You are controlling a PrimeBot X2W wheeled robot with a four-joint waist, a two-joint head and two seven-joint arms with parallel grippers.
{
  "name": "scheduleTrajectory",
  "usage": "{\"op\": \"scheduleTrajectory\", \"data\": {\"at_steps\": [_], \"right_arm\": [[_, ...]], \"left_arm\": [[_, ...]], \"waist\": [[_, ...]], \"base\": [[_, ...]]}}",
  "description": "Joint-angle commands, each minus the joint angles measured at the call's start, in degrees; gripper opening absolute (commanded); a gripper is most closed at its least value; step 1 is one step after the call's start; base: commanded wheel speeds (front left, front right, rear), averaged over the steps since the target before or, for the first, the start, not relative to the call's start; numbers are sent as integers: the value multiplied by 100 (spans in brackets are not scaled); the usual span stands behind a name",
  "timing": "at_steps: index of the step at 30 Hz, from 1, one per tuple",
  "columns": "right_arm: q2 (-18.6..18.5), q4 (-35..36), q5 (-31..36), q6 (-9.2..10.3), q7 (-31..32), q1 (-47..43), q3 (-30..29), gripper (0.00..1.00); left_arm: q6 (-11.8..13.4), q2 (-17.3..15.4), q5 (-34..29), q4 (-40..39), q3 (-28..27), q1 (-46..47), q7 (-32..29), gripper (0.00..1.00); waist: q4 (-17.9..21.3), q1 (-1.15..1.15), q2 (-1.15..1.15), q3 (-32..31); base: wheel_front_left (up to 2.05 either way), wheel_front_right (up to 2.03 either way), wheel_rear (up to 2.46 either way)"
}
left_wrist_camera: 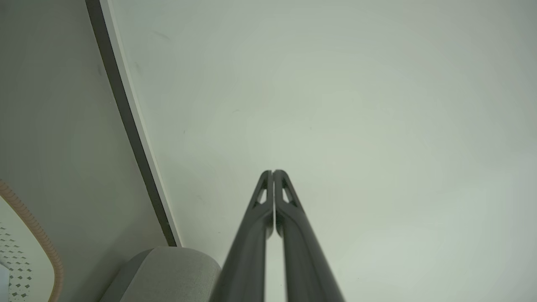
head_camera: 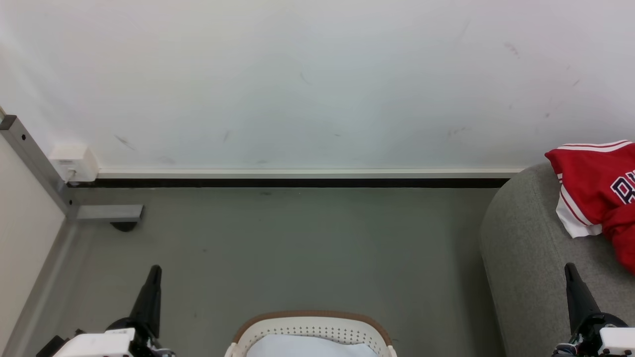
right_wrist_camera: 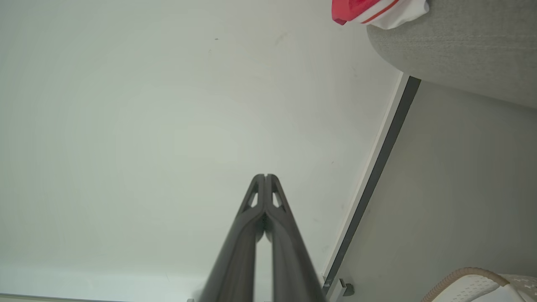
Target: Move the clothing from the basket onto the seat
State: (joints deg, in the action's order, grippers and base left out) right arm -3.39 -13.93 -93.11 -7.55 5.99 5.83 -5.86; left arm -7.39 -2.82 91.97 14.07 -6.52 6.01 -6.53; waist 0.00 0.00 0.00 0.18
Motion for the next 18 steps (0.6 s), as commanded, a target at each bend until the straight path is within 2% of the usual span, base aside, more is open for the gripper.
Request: {"op": "scheduleTrajectory", "data": {"at_steps": [1,18], "right_arm": [[5,-14,26,12,17,63,-18,0],[17,-15,35,12,35,65,-34,0]], "left_arm": [[-27,-7,79,2,-15,48,-23,0],[-28,-7,80,2,-14,47,-23,0]], "waist": [[0,0,0,0],[0,0,0,0]], "base": [[0,0,0],[0,0,0]]}}
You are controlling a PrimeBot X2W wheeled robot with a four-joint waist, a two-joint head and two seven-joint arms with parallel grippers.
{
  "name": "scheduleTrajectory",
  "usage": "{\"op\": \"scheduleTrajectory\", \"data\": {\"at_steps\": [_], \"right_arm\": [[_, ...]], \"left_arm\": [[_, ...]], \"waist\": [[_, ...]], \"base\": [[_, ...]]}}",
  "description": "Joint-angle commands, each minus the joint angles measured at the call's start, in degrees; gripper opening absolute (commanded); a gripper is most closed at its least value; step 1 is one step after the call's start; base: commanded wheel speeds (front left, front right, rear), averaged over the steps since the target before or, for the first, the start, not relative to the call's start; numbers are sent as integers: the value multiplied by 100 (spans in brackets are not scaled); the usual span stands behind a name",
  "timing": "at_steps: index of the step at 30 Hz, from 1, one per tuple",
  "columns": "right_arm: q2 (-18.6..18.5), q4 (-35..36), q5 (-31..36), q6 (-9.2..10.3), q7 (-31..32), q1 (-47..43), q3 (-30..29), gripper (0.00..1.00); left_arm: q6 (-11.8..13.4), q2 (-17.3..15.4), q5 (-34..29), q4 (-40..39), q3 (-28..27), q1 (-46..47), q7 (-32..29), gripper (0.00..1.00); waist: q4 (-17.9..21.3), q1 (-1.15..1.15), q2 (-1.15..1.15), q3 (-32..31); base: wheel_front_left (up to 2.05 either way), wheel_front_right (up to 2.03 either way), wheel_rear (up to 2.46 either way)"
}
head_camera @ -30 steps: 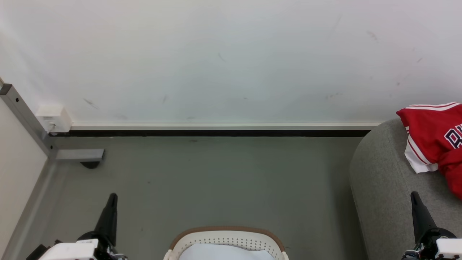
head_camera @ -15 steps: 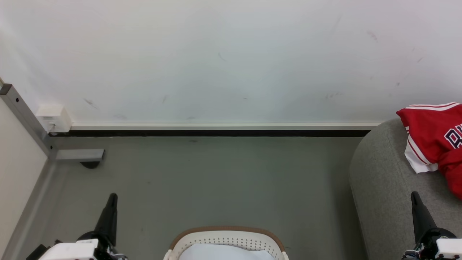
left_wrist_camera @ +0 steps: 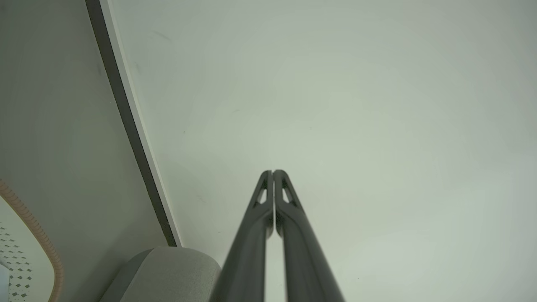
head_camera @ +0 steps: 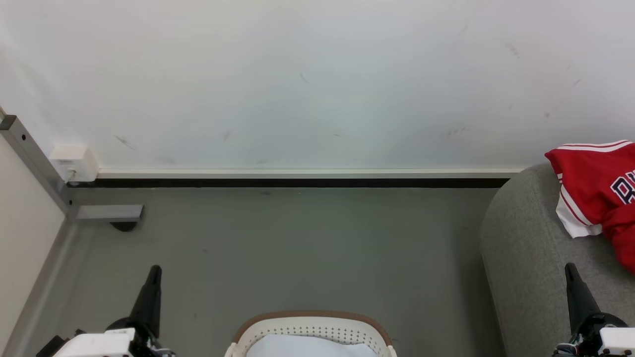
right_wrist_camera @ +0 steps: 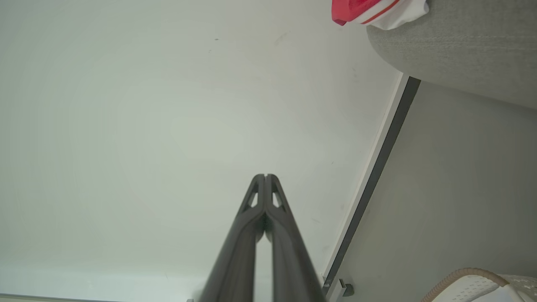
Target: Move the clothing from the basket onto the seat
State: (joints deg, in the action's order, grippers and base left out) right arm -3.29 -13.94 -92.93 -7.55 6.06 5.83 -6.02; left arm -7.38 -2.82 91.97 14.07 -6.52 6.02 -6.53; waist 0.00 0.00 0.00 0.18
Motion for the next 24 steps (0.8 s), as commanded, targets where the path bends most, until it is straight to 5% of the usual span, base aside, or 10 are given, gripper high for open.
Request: {"op": "scheduleTrajectory", "data": {"at_steps": [1,24], "right_arm": [[7,-14,19,12,29,65,-20,0],[20,-14,37,12,37,67,-37,0]], "left_arm": [[-29,-7,80,2,-14,47,-22,0],[-29,-8,81,1,-13,47,-21,0]], "waist": [[0,0,0,0],[0,0,0,0]], "base": [[0,0,0],[0,0,0]]}}
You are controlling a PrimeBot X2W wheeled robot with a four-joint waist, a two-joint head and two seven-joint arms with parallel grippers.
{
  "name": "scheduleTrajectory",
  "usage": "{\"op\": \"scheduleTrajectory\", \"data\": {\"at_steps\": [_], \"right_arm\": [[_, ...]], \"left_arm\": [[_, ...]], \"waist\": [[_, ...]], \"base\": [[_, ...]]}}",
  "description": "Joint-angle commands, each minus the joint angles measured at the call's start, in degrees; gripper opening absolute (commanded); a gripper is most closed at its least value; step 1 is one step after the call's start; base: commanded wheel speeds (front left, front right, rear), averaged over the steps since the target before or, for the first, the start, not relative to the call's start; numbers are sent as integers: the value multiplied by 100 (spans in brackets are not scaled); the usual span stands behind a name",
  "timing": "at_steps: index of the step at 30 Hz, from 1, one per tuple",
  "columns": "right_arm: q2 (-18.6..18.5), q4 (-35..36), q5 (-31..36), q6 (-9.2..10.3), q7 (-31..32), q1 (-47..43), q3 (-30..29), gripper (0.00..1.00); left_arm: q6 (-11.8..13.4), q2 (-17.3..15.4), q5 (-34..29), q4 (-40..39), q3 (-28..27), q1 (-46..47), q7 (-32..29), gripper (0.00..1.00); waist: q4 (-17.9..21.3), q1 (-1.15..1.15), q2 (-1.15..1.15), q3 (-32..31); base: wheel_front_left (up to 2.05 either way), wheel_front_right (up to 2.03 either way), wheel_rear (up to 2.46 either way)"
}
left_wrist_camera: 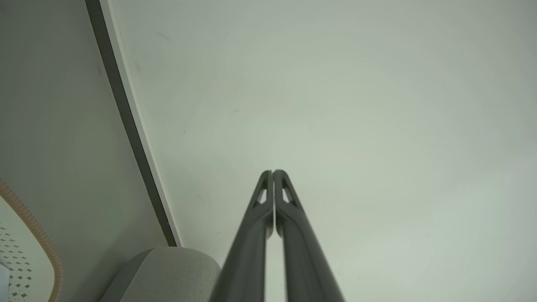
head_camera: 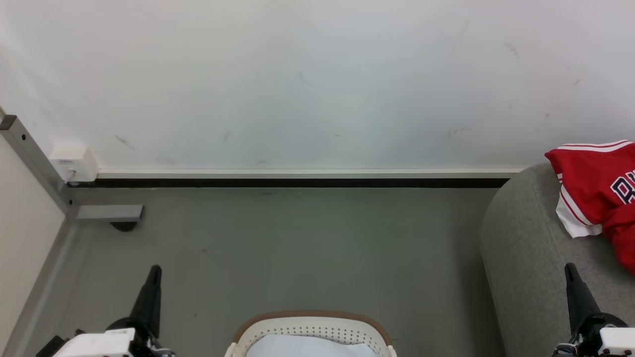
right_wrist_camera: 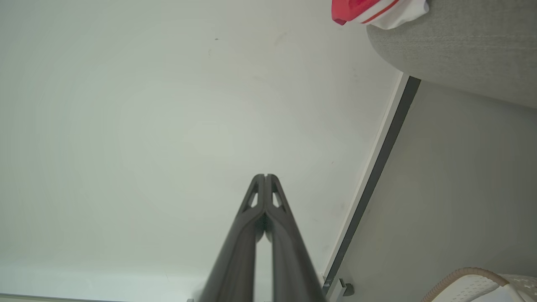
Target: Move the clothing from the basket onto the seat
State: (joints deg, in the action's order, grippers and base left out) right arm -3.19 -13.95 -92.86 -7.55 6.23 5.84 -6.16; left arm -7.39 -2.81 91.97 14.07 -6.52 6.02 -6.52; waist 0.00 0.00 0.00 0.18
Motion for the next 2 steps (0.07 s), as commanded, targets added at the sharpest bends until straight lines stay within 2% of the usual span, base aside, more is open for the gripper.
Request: {"op": "scheduleTrajectory", "data": {"at_steps": [1,2], "right_arm": [[10,-13,31,12,20,66,-23,0],[10,-13,32,12,21,66,-24,0]], "left_arm": [[-27,-9,81,1,-13,47,-23,0],[-28,-9,81,1,-13,47,-23,0]], "waist": [[0,0,0,0],[0,0,0,0]], "base": [[0,0,0],[0,0,0]]}}
